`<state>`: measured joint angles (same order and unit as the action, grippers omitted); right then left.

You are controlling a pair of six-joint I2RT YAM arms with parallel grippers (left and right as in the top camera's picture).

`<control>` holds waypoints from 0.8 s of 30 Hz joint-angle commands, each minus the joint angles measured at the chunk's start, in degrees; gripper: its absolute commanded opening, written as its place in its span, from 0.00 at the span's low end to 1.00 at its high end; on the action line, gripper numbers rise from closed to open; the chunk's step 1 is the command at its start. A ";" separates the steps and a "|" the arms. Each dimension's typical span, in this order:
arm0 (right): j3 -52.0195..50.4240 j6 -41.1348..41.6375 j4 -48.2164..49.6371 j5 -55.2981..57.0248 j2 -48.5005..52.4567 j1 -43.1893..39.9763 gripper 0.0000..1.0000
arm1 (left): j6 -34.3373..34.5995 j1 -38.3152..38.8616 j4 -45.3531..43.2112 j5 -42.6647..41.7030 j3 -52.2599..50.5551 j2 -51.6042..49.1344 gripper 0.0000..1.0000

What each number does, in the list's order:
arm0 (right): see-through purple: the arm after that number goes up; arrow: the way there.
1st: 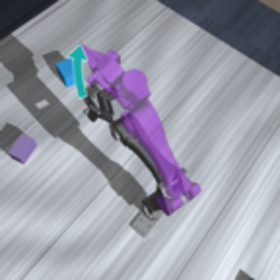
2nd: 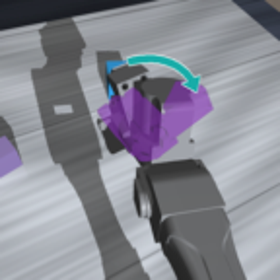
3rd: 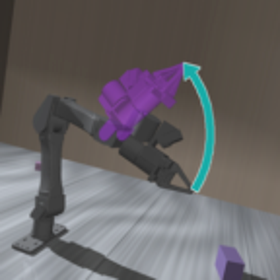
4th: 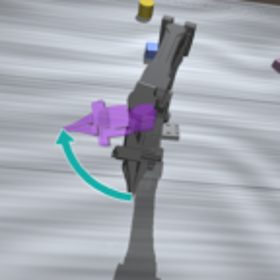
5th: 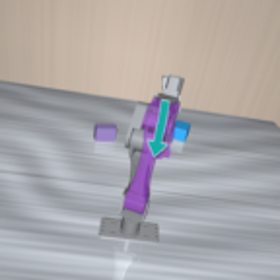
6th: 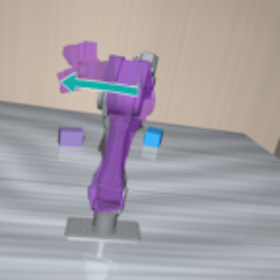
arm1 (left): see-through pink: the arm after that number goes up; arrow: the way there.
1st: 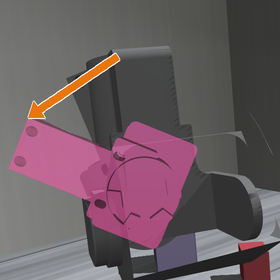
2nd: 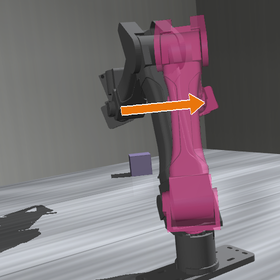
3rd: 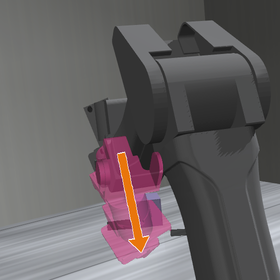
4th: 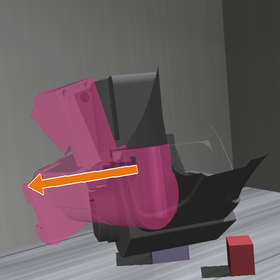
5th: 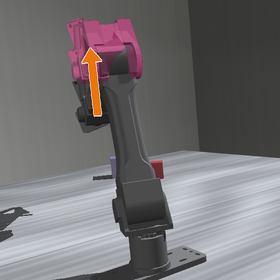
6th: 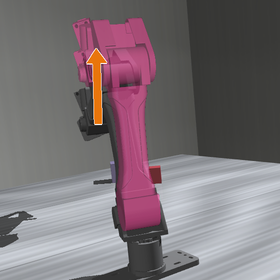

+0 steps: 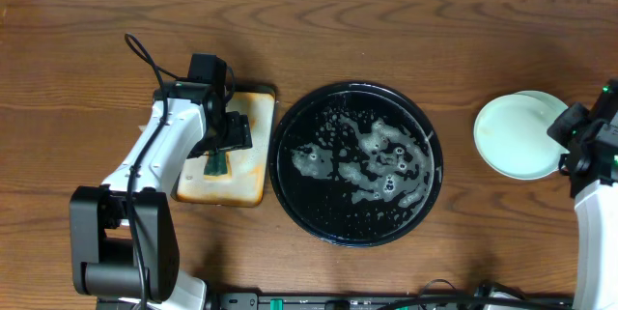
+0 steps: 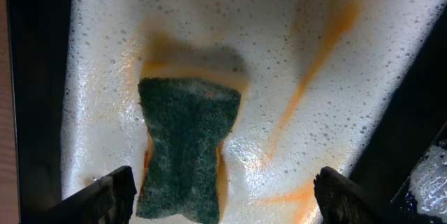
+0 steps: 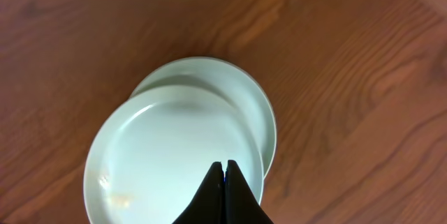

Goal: Clean dirty plates on tray and stack at the side
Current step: 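Carry the plate right and lower it onto the plate stack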

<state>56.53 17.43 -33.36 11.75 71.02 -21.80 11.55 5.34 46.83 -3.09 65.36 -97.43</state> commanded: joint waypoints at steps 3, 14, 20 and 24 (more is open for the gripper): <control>0.87 0.81 -1.62 -7.69 5.77 -1.09 0.01 | -0.59 -0.20 0.17 0.07 -0.44 0.02 0.84; 0.87 4.04 6.16 -1.38 22.73 -2.89 0.01 | -0.59 -0.20 0.17 0.07 -0.44 0.02 0.84; 0.96 3.50 12.35 -7.30 25.77 -5.07 0.01 | -0.57 -0.20 0.17 0.07 -0.44 0.02 0.83; 1.81 1.57 13.92 -21.07 21.05 -4.57 0.01 | -0.57 -0.20 0.20 0.07 -0.44 0.02 0.83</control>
<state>56.60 19.90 -20.08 2.04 96.36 -26.79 11.55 5.34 46.83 -3.07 65.36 -97.43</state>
